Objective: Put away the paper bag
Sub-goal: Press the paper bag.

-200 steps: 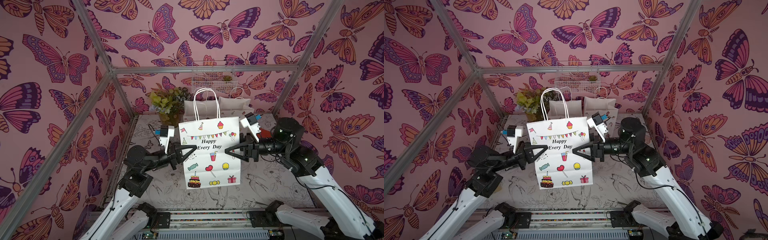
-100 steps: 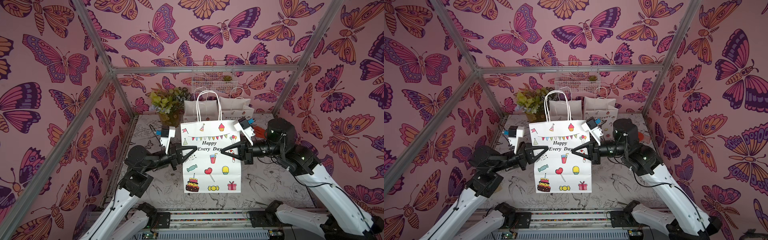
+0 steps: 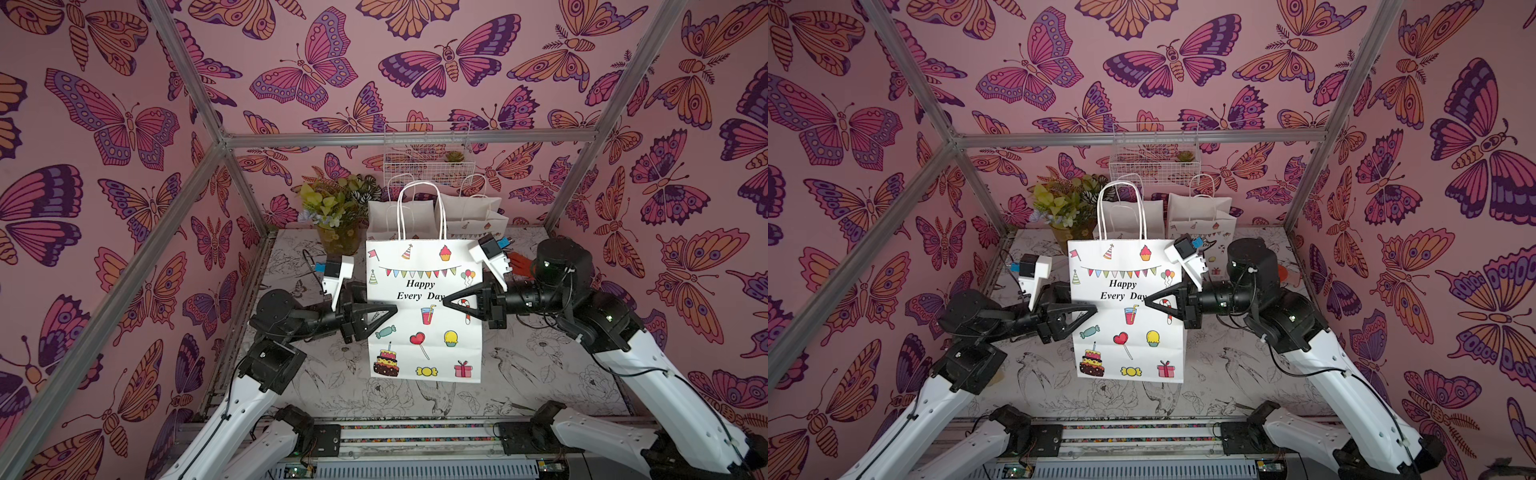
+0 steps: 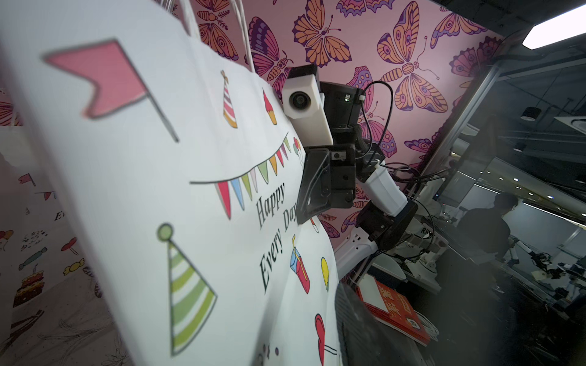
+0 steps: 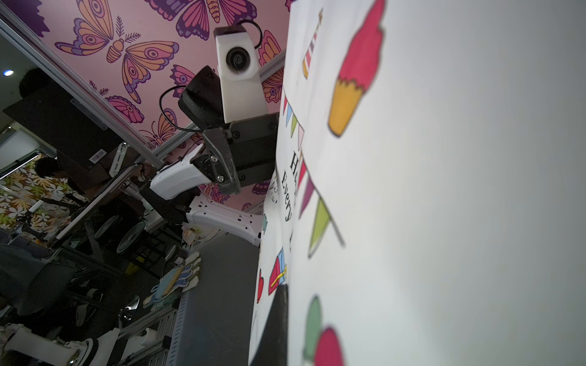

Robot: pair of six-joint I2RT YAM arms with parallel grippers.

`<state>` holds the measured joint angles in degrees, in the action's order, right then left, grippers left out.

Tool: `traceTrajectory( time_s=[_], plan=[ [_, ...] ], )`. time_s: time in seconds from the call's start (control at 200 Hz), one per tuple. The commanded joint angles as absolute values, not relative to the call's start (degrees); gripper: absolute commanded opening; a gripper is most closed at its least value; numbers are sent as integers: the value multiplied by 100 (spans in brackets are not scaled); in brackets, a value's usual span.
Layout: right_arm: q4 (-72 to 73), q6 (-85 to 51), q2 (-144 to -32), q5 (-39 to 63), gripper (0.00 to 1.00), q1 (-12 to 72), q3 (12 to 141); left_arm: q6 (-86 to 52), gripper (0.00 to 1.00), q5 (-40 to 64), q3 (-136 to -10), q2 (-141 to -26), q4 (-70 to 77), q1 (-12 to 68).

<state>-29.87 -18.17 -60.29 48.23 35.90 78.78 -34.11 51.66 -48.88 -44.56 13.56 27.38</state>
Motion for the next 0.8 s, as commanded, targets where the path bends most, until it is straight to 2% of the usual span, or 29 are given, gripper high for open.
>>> traceTrajectory(
  time_s=[0.0,0.27,0.686,0.741,0.796],
  plan=[
    [-2846,-1888,-5928,4887,0,3496,8154,-3435,57,5529,-4879,-4491,1589,2705],
    [-2657,-2029,-5866,5082,0,3243,8239,-3549,57,5792,-4852,-4545,1776,2704],
    [-2718,-2000,-5886,5405,0,3226,8411,-3863,2,5917,-4834,-4708,2141,2707],
    [-2797,-1937,-5864,5397,0,3226,8404,-3897,0,5866,-4825,-4736,2179,2707],
    [-2858,-1914,-5830,5396,8,3226,8376,-3948,0,5790,-4826,-4748,2235,2707]
  ],
)
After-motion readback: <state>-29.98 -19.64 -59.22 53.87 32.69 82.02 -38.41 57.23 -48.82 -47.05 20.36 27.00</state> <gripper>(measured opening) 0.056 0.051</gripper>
